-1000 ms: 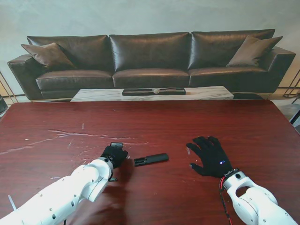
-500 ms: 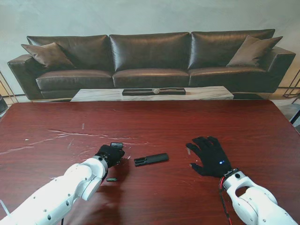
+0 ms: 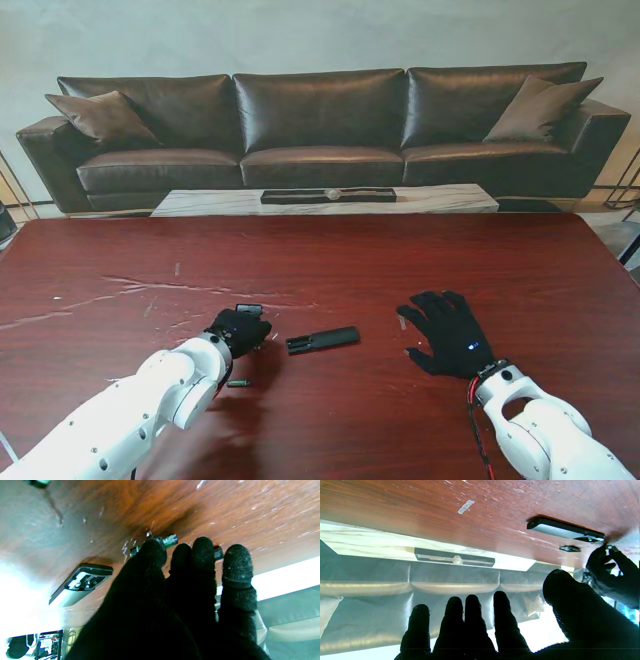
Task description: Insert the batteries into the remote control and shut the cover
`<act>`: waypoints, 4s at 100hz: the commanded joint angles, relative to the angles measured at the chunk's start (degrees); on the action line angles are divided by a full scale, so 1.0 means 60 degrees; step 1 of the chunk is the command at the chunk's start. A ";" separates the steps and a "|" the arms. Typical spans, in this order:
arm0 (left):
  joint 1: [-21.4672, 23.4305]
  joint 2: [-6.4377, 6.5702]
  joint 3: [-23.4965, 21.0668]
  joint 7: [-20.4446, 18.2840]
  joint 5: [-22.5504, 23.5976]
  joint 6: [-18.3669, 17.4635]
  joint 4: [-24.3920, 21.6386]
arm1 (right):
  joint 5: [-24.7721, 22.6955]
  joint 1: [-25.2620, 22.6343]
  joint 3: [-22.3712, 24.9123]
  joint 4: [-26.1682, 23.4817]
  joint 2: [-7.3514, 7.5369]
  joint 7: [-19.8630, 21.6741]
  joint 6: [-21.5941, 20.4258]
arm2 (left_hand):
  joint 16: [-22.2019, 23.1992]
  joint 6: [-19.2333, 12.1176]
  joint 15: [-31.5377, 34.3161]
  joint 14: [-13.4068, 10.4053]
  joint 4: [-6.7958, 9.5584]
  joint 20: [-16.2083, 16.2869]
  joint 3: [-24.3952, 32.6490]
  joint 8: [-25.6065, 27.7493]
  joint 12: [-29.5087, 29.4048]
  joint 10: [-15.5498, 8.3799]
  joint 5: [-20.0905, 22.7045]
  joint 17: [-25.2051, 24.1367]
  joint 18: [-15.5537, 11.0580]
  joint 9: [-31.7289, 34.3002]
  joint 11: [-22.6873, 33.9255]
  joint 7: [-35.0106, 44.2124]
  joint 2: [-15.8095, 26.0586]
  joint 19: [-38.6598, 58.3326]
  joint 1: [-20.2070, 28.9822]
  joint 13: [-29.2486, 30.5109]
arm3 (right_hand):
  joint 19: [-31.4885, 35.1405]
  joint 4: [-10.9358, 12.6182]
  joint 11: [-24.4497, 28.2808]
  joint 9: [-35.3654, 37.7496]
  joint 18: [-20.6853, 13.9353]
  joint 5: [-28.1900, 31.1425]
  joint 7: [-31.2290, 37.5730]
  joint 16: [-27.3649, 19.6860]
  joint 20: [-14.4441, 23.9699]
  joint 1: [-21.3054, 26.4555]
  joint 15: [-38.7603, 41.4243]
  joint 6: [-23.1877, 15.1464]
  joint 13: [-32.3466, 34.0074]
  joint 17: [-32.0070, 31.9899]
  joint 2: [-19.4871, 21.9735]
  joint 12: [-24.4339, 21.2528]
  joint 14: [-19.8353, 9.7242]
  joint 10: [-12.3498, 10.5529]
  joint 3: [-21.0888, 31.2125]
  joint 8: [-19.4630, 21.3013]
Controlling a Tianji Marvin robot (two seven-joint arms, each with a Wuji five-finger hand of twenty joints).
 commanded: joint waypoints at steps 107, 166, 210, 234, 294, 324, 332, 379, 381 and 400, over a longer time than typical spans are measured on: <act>-0.0726 -0.0308 0.0478 -0.0240 -0.1411 -0.0330 -0.0788 | -0.0042 0.0004 -0.0086 0.0052 -0.0009 -0.0032 0.0050 | 0.0141 0.0217 0.0002 -0.0106 -0.0055 0.0093 0.0361 0.0388 0.0230 0.0196 0.0123 0.0247 0.0391 0.0527 0.0082 0.0058 -0.0427 0.0147 0.0493 0.0274 | 0.0028 0.0174 0.0040 -0.0200 0.0107 -0.0075 0.0122 -0.0103 0.0086 0.0269 -0.0036 -0.0010 0.0198 -0.0083 0.0220 0.0068 0.0006 0.0050 -0.0141 0.0071; -0.1683 -0.0537 0.1697 -0.0233 -0.2403 0.0299 0.0032 | -0.0020 0.0016 -0.0051 0.0115 -0.0015 -0.0122 0.0038 | 0.0123 0.0282 0.0061 -0.0096 -0.0071 0.0090 0.0405 0.0452 0.0232 0.0208 0.0137 0.0225 0.0433 0.0531 0.0093 -0.0017 -0.0454 0.0168 0.0472 0.0259 | 0.0028 0.0174 0.0043 -0.0216 0.0107 -0.0114 0.0121 -0.0107 0.0085 0.0293 -0.0040 0.0015 0.0186 -0.0083 0.0234 0.0069 0.0014 0.0067 -0.0119 0.0051; -0.1989 -0.0662 0.2184 -0.0261 -0.2861 0.0678 0.0351 | -0.0003 -0.0016 -0.0005 0.0113 -0.0020 -0.0128 0.0035 | 0.0075 0.0339 0.0114 -0.0116 -0.0110 0.0102 0.0377 0.0497 0.0228 0.0224 0.0122 0.0183 0.0438 0.0520 0.0118 -0.0068 -0.0439 0.0207 0.0459 0.0220 | 0.0006 0.0174 0.0055 -0.0234 0.0119 -0.0138 0.0130 -0.0110 0.0071 0.0317 -0.0045 0.0008 0.0176 -0.0087 0.0240 0.0073 0.0009 0.0073 -0.0111 0.0047; -0.2252 -0.0742 0.2500 -0.0241 -0.3078 0.0802 0.0668 | 0.0013 -0.0003 -0.0008 0.0117 -0.0020 -0.0094 0.0006 | 0.0011 0.0238 0.0145 -0.0195 -0.0121 0.0103 0.0317 0.0534 0.0267 0.0190 -0.0085 0.0082 0.0355 0.0363 0.0134 -0.0072 -0.0261 0.0206 0.0436 0.0069 | 0.0003 0.0174 0.0051 -0.0235 0.0118 -0.0140 0.0127 -0.0113 0.0068 0.0295 -0.0053 0.0018 0.0170 -0.0087 0.0251 0.0069 0.0006 0.0062 -0.0135 0.0042; -0.2379 -0.0893 0.2663 -0.0073 -0.3432 0.0964 0.0905 | 0.0022 -0.0005 -0.0001 0.0109 -0.0021 -0.0084 -0.0024 | -0.0132 0.0368 0.0376 -0.0214 0.0012 0.0171 -0.0924 0.0564 -0.0135 0.0228 -0.0372 -0.0148 0.0412 -0.0516 0.1242 -0.0330 0.0637 0.0237 0.0428 -0.0381 | -0.0034 0.0183 0.0049 -0.0232 0.0120 -0.0121 0.0120 -0.0112 0.0044 0.0306 -0.0066 0.0006 0.0169 -0.0089 0.0274 0.0067 0.0006 0.0061 -0.0177 0.0039; -0.2546 -0.1012 0.2857 0.0134 -0.3484 0.1095 0.1140 | 0.0048 0.0003 -0.0001 0.0123 -0.0023 -0.0097 -0.0082 | 0.0163 0.0529 0.0722 -0.0225 0.0074 0.0435 -0.1206 0.1195 0.0174 0.0307 -0.1186 -0.0546 0.0361 -0.1670 0.1946 -0.0237 0.0857 0.0357 0.0385 -0.1053 | -0.0055 0.0186 0.0041 -0.0239 0.0129 -0.0122 0.0116 -0.0110 0.0030 0.0305 -0.0068 0.0001 0.0175 -0.0091 0.0279 0.0064 -0.0005 0.0057 -0.0187 0.0038; -0.2593 -0.1048 0.2914 0.0187 -0.3511 0.1127 0.1216 | 0.0045 0.0005 0.0001 0.0120 -0.0019 -0.0064 -0.0103 | 0.0214 0.0574 0.0769 -0.0223 0.0085 0.0488 -0.1204 0.1248 0.0237 0.0336 -0.1345 -0.0703 0.0337 -0.1924 0.1943 -0.0311 0.0899 0.0359 0.0412 -0.1243 | -0.0056 0.0184 0.0039 -0.0234 0.0129 -0.0128 0.0112 -0.0111 0.0028 0.0295 -0.0072 0.0000 0.0173 -0.0091 0.0285 0.0062 -0.0003 0.0063 -0.0195 0.0037; -0.2642 -0.1118 0.2979 0.0391 -0.3488 0.1167 0.1356 | 0.0046 0.0012 -0.0012 0.0119 -0.0019 -0.0038 -0.0081 | -0.0151 0.1090 -0.0041 -0.0027 0.0141 0.0782 -0.1108 0.1013 -0.0917 0.0635 -0.1638 -0.1230 0.0336 -0.3396 0.1293 -0.2251 0.1193 0.0193 0.0573 -0.2361 | -0.0067 0.0192 0.0035 -0.0242 0.0121 -0.0125 0.0106 -0.0110 0.0017 0.0324 -0.0079 0.0000 0.0176 -0.0090 0.0335 0.0062 -0.0012 0.0041 -0.0216 0.0036; -0.2632 -0.1113 0.2968 0.0389 -0.3478 0.1171 0.1341 | 0.0047 0.0012 -0.0014 0.0119 -0.0019 -0.0039 -0.0074 | -0.0193 0.1097 -0.0100 0.0013 0.0145 0.0782 -0.1097 0.0993 -0.0961 0.0637 -0.1643 -0.1234 0.0343 -0.3421 0.1264 -0.2307 0.1209 0.0188 0.0585 -0.2386 | -0.0067 0.0193 0.0036 -0.0241 0.0119 -0.0125 0.0106 -0.0110 0.0017 0.0332 -0.0081 0.0003 0.0171 -0.0091 0.0336 0.0062 -0.0016 0.0042 -0.0213 0.0036; -0.2521 -0.1049 0.2851 0.0308 -0.3380 0.1235 0.1136 | 0.0054 0.0006 -0.0016 0.0108 -0.0025 -0.0035 -0.0016 | -0.0923 0.1252 -0.0861 0.0272 0.0135 0.0750 -0.0864 0.0688 -0.1883 0.0757 -0.1397 -0.1436 0.0468 -0.3559 0.0744 -0.3218 0.1440 -0.0005 0.0708 -0.2530 | -0.0092 0.0195 0.0048 -0.0268 0.0093 -0.0158 0.0099 -0.0108 0.0002 0.0370 -0.0079 0.0027 0.0150 -0.0090 0.0397 0.0068 -0.0010 0.0056 -0.0230 0.0035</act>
